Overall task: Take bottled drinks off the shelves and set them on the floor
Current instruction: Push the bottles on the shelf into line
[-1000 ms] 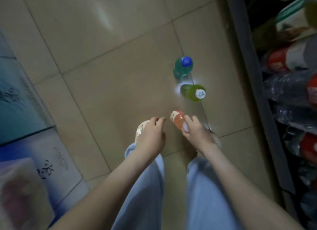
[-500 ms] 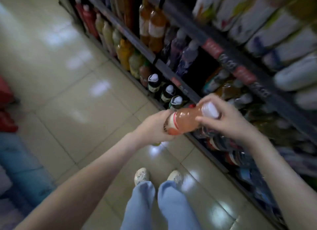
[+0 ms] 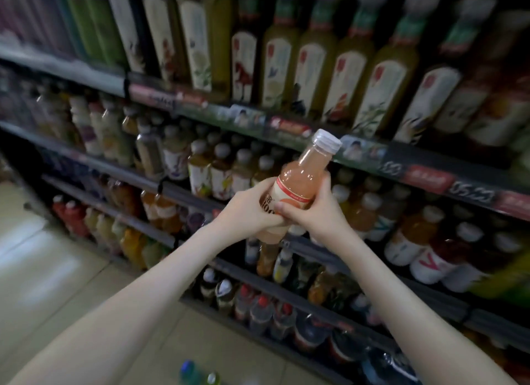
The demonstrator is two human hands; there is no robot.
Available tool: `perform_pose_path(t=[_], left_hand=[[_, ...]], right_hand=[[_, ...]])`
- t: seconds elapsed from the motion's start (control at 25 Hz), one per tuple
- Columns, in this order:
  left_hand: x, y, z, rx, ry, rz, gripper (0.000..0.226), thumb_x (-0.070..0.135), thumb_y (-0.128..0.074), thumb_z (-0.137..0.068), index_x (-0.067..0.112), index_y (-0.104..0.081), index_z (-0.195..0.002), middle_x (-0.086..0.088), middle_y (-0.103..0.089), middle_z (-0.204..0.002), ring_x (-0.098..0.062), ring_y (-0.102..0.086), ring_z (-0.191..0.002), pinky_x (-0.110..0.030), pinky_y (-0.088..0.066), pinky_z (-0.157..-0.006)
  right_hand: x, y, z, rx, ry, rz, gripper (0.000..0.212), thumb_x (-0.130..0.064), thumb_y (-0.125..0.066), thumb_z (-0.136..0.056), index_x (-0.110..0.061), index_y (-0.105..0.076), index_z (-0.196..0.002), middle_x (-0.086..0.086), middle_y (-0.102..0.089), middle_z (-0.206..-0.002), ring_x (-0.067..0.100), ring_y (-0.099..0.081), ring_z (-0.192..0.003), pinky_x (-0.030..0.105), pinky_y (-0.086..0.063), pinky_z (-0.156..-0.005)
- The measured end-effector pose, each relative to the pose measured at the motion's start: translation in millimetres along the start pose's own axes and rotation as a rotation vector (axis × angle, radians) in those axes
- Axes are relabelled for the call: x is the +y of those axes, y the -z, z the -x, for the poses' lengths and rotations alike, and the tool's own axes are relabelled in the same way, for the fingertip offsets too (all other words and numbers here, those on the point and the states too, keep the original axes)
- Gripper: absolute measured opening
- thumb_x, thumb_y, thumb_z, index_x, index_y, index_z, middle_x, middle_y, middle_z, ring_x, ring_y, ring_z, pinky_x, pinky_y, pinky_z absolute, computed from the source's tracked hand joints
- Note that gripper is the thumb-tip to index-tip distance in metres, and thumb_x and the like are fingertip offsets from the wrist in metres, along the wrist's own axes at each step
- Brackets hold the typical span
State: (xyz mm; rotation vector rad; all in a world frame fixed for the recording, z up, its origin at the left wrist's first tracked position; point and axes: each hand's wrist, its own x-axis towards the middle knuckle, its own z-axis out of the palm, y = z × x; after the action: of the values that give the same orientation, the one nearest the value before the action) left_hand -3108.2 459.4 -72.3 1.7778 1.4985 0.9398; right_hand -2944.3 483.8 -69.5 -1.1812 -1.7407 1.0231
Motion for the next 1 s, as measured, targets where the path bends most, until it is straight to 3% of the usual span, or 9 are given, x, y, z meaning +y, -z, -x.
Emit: perform_pose_path(t=[0.16, 0.4, 0.52, 0.6, 0.72, 0.76, 0.88, 0.92, 1.0], left_hand=[[49, 11, -36, -0.156, -0.199, 0.066, 0.067, 0.042, -0.074, -0.076, 0.051, -0.042, -0.134, 0.021, -0.06, -0.123, 0.002, -0.054, -0.115, -0.029, -0.045, -0.1], [80, 21, -86, 0.425, -0.705, -0.209, 0.032, 0.018, -0.055, -0.094, 0.013, -0.059, -0.125, 0.0, -0.06, -0.118, -0.009, -0.056, -0.11, -0.028, -0.046, -0.097], [103, 5, -110, 0.491, -0.871, -0.306, 0.039, 0.023, -0.05, -0.093, 0.007, -0.056, -0.128, -0.011, -0.055, -0.127, -0.021, -0.048, -0.121, -0.021, -0.034, -0.106], [116, -7, -125, 0.508, -0.92, -0.363, 0.044, 0.024, -0.052, -0.092, 0.009, -0.051, -0.134, -0.016, -0.047, -0.137, -0.027, -0.042, -0.128, -0.03, -0.03, -0.109], [131, -25, -145, 0.561, -0.97, -0.472, 0.056, 0.023, -0.06, -0.09, 0.017, -0.042, -0.142, -0.018, -0.031, -0.149, -0.034, -0.029, -0.137, -0.051, -0.023, -0.113], [135, -31, -151, 0.573, -0.987, -0.532, 0.061, 0.025, -0.062, -0.088, 0.019, -0.038, -0.144, -0.019, -0.027, -0.152, -0.034, -0.023, -0.14, -0.055, -0.017, -0.113], [144, -45, -166, 0.569, -0.984, -0.703, 0.083, 0.039, -0.071, -0.08, 0.023, -0.028, -0.149, -0.018, -0.017, -0.156, -0.034, -0.011, -0.144, -0.059, -0.002, -0.112], [146, -50, -169, 0.56, -0.987, -0.742, 0.089, 0.042, -0.073, -0.077, 0.024, -0.026, -0.15, -0.017, -0.016, -0.156, -0.034, -0.01, -0.144, -0.058, 0.001, -0.111], [148, -59, -174, 0.546, -1.015, -0.822, 0.093, 0.044, -0.075, -0.073, 0.025, -0.025, -0.15, -0.017, -0.018, -0.156, -0.034, -0.015, -0.144, -0.057, 0.003, -0.111]], right_hand=[[-27, 62, -1, 0.204, 0.128, 0.032, 0.076, -0.032, -0.087, -0.064, -0.031, -0.04, -0.124, -0.022, -0.059, -0.104, -0.009, -0.059, -0.095, 0.014, -0.05, -0.08], [-45, 121, 1, 0.462, 0.355, 0.096, 0.078, -0.019, -0.088, -0.063, -0.012, -0.043, -0.127, -0.011, -0.061, -0.111, 0.001, -0.061, -0.104, 0.015, -0.051, -0.082], [-57, 137, 3, 0.698, 0.475, 0.185, 0.087, -0.032, -0.09, -0.06, 0.006, -0.045, -0.123, -0.001, -0.061, -0.112, -0.007, -0.059, -0.104, 0.011, -0.048, -0.085], [-61, 151, 4, 0.905, 0.509, 0.232, 0.086, -0.042, -0.087, -0.061, 0.006, -0.048, -0.121, -0.001, -0.059, -0.11, -0.008, -0.057, -0.102, 0.01, -0.046, -0.088], [-60, 179, 10, 1.122, 0.426, 0.245, 0.091, -0.049, -0.078, -0.061, -0.004, -0.044, -0.132, 0.005, -0.057, -0.125, 0.01, -0.057, -0.114, 0.03, -0.049, -0.099], [-59, 188, 13, 1.158, 0.373, 0.269, 0.092, -0.047, -0.08, -0.062, -0.008, -0.041, -0.136, 0.004, -0.056, -0.127, 0.012, -0.057, -0.115, 0.03, -0.048, -0.1], [-61, 209, 19, 1.152, 0.188, 0.316, 0.087, -0.032, -0.085, -0.068, -0.018, -0.035, -0.138, -0.009, -0.054, -0.12, 0.006, -0.053, -0.107, 0.003, -0.038, -0.086], [-61, 214, 19, 1.119, 0.136, 0.314, 0.085, -0.031, -0.085, -0.068, -0.022, -0.035, -0.136, -0.012, -0.053, -0.116, 0.004, -0.052, -0.104, 0.004, -0.037, -0.084], [-55, 218, 13, 1.049, 0.056, 0.262, 0.087, -0.03, -0.086, -0.066, -0.026, -0.034, -0.136, -0.013, -0.054, -0.115, 0.006, -0.053, -0.104, 0.02, -0.039, -0.088]])
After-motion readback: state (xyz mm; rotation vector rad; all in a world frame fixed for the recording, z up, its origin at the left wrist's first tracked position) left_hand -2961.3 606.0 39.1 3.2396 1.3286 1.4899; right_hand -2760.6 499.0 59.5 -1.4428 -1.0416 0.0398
